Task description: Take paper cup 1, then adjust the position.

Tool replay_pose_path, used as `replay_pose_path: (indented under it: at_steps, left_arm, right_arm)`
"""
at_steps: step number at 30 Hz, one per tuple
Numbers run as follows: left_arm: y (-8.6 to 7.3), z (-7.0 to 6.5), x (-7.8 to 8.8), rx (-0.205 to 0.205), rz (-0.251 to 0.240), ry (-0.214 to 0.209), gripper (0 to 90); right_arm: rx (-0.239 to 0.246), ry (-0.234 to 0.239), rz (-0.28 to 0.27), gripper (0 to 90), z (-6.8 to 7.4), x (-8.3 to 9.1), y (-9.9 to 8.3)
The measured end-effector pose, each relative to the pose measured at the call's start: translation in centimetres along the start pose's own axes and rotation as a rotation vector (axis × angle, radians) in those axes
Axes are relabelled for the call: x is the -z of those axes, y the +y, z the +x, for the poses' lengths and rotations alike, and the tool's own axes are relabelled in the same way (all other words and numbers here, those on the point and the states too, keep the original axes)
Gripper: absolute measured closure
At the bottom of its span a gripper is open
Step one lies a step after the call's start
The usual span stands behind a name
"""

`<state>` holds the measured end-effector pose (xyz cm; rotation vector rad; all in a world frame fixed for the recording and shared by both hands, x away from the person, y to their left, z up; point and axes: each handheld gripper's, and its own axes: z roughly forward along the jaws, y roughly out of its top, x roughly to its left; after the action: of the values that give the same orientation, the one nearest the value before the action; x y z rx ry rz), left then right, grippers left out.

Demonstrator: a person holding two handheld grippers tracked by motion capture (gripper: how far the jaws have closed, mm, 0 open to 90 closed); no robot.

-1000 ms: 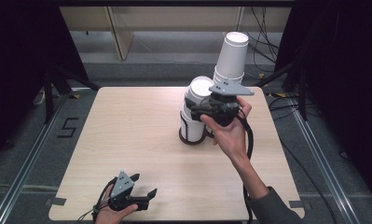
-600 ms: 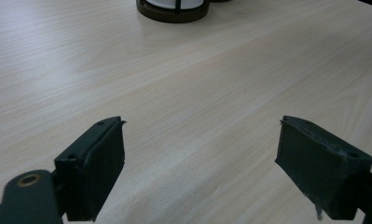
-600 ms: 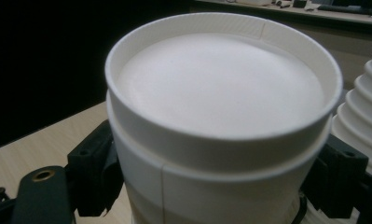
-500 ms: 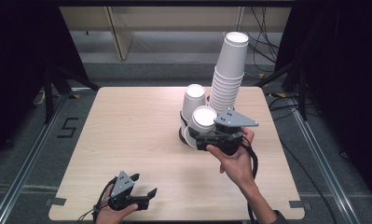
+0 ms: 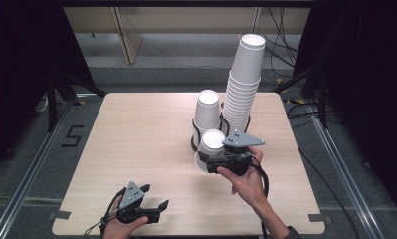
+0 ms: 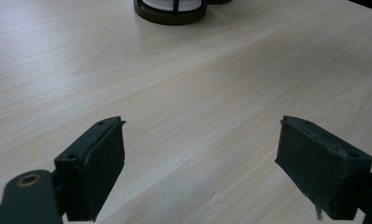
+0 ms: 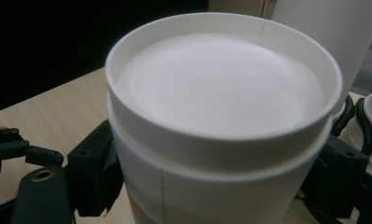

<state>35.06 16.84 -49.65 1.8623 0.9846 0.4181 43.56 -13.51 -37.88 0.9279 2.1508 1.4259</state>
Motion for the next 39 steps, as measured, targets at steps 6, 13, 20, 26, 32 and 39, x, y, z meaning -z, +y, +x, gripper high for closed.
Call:
replay_pose_path:
  at_steps: [6,13,20,26,32,39]
  left_arm:
    - [0.2,0.0,-0.2,0.0,-0.002,-0.003,14.7]
    - [0.0,-0.2,0.0,-0.005,-0.011,-0.014,14.7]
    - [-0.1,-0.1,0.5,-0.012,-0.011,-0.004,14.7]
    - [-0.1,-0.2,0.5,-0.006,-0.016,-0.005,14.7]
    - [0.0,-0.3,0.4,-0.014,-0.028,-0.01,14.7]
    - [0.5,-1.1,-0.7,-0.044,-0.114,-0.057,14.7]
  right_arm:
    - [-0.011,0.024,0.023,19.4,-0.1,-0.4,-0.9]
    - [-0.032,0.067,0.062,19.4,0.3,-1.2,-2.4]
    - [-0.02,0.099,0.081,19.3,1.0,-2.0,-3.1]
    - [-0.014,0.127,0.087,19.4,1.5,-2.2,-3.4]
    - [-0.016,0.134,0.088,19.3,1.5,-2.1,-3.5]
    - [-0.03,0.156,0.072,19.3,2.1,-2.4,-3.5]
